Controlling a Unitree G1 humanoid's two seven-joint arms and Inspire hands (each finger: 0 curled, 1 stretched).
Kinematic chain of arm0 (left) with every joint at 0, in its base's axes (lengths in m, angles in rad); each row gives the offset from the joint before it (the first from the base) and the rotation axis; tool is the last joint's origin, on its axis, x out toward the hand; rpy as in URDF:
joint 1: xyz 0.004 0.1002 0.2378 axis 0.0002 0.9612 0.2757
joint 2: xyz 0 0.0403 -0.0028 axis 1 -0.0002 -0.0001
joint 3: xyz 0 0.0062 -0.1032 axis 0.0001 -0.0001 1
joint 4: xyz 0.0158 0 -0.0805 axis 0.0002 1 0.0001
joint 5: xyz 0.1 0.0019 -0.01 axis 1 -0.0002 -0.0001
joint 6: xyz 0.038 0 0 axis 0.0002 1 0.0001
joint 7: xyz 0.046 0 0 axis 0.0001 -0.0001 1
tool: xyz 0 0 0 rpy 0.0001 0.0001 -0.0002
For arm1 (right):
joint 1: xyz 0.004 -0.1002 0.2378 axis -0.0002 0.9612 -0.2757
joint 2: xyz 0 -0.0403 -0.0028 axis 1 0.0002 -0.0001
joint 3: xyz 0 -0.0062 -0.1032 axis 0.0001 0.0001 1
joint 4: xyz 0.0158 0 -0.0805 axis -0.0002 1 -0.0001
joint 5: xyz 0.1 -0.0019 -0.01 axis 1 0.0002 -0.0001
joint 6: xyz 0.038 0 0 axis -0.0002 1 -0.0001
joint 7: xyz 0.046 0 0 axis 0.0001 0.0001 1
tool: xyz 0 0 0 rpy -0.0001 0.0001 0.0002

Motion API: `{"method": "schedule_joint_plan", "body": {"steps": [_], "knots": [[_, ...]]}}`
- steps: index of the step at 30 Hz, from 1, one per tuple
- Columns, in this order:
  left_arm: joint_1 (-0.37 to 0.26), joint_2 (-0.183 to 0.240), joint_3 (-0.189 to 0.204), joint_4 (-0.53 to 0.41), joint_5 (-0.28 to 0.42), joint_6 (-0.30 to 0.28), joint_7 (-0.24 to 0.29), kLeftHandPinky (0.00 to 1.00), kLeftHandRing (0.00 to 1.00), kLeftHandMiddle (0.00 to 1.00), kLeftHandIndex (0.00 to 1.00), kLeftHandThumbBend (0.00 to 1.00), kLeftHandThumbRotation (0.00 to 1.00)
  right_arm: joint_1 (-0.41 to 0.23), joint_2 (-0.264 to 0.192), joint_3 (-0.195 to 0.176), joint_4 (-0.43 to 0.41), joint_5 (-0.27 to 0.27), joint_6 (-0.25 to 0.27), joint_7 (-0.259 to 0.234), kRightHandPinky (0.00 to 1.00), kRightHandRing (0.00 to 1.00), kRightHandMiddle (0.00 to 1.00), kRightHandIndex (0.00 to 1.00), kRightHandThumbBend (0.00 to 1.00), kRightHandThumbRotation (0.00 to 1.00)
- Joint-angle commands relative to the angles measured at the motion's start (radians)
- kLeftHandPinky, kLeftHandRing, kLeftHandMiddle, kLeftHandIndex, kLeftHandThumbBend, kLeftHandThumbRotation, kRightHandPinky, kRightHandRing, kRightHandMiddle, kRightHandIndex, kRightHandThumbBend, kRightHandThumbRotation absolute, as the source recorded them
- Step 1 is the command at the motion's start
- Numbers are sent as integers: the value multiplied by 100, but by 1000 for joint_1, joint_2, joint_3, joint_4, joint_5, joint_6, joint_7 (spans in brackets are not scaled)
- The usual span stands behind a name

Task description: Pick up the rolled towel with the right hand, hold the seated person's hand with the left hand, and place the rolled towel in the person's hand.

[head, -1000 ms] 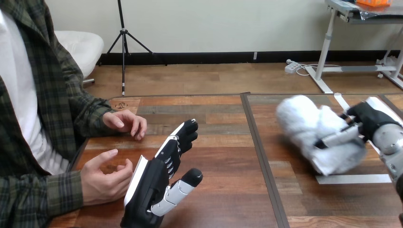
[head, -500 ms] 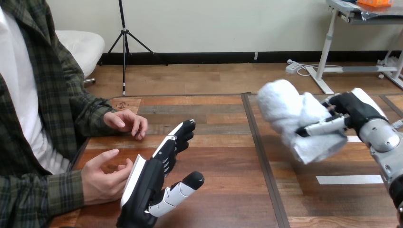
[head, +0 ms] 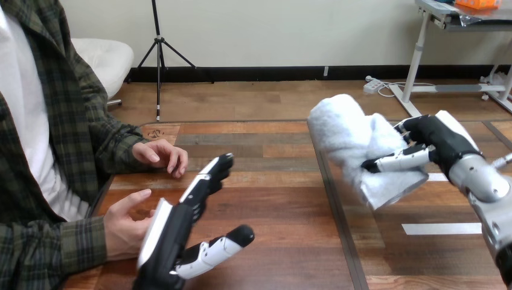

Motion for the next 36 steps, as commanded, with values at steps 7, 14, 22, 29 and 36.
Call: {"method": "schedule_joint_plan", "body": {"steps": [7,14,22,29,36], "knots": [[27,84,126,-228,154,-80,113,87,92,92,91,100,69,67,-9,-115,-312,140,29,83,28,34,42,45,75,0],[61,118,181,-301,209,-80,152,89,94,93,93,100,66,107,-7,-115,-387,154,40,100,28,34,42,45,77,0],[94,151,236,-372,239,-75,180,90,95,93,94,100,60,139,-1,-111,-442,149,34,116,29,34,41,45,79,0],[111,175,271,-404,257,-59,196,89,95,95,95,100,59,152,9,-110,-438,158,-14,145,29,34,41,45,80,0],[115,199,297,-425,287,-20,208,91,97,95,95,100,57,161,22,-108,-434,172,-30,160,29,34,40,44,81,0]]}}
